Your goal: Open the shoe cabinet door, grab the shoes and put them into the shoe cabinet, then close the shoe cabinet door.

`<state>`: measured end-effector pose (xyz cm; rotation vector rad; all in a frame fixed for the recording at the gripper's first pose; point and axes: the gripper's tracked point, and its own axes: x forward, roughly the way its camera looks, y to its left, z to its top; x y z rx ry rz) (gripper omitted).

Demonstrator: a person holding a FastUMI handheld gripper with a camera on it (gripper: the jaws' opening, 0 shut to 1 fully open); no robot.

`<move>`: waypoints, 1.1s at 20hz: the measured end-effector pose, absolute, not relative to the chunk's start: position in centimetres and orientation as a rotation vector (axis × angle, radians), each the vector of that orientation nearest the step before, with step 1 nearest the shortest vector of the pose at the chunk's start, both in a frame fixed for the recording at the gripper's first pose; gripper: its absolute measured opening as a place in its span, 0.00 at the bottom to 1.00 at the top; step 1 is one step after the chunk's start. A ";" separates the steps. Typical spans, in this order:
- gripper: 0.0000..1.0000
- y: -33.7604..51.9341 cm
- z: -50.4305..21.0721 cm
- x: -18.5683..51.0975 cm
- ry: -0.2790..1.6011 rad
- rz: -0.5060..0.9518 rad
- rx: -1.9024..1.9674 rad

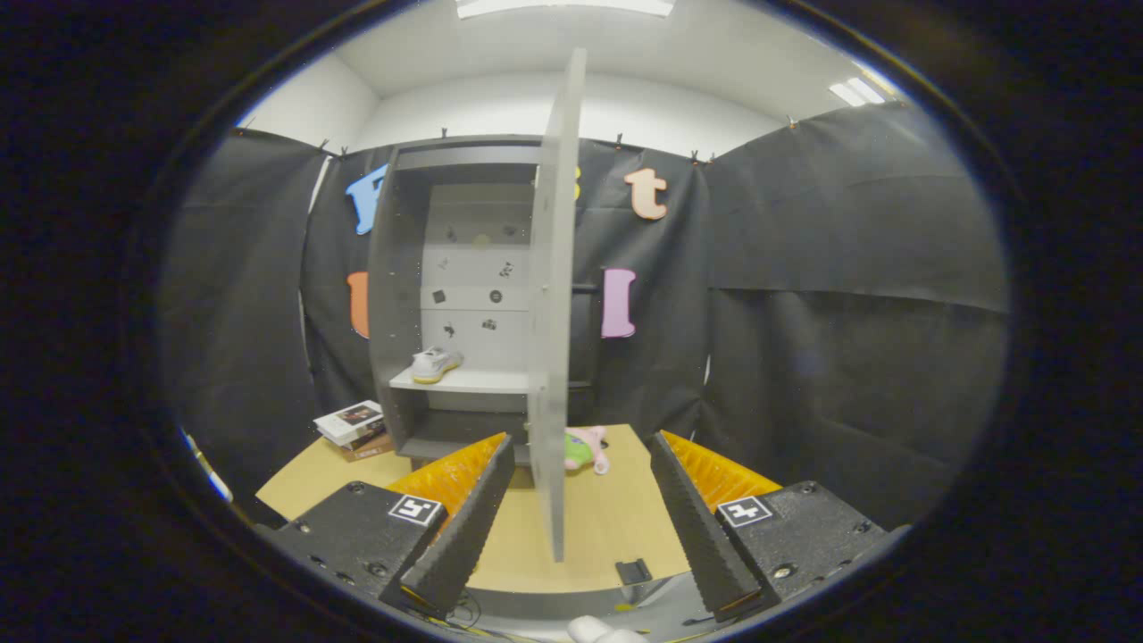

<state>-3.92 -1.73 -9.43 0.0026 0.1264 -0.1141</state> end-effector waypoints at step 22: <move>0.99 15.1 -39.9 8.2 0.600 0.179 -0.057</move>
